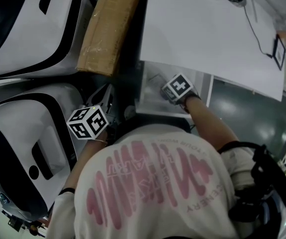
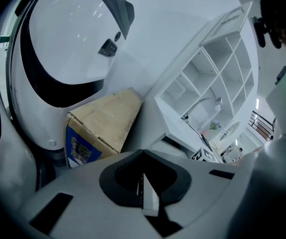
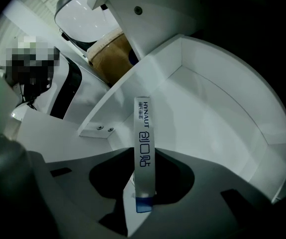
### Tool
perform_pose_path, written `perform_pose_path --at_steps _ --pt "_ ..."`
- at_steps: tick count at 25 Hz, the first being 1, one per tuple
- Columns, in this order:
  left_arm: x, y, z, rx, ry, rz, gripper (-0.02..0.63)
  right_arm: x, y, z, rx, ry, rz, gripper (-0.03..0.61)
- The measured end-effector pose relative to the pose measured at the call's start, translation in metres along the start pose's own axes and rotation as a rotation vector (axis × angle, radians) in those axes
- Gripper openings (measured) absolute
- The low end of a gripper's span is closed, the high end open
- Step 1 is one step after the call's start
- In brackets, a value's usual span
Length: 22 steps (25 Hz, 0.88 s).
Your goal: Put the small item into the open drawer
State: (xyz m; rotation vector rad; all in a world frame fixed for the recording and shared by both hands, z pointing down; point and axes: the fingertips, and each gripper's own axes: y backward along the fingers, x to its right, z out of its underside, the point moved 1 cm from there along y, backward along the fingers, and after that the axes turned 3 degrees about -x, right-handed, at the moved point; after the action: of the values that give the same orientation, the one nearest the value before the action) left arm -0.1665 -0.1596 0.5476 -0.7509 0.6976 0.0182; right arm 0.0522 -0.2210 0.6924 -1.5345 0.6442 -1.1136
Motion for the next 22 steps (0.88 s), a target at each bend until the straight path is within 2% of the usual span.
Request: perform_pose_path --at_steps 10,22 --pt "0.005 0.000 0.010 -0.023 0.000 -0.005 0.031 -0.002 -0.003 -0.001 -0.005 0.021 -0.014 0.106" --pt "0.009 -0.003 0.022 -0.058 -0.006 -0.003 0.031 0.004 -0.006 0.003 0.013 -0.016 -0.024 0.133"
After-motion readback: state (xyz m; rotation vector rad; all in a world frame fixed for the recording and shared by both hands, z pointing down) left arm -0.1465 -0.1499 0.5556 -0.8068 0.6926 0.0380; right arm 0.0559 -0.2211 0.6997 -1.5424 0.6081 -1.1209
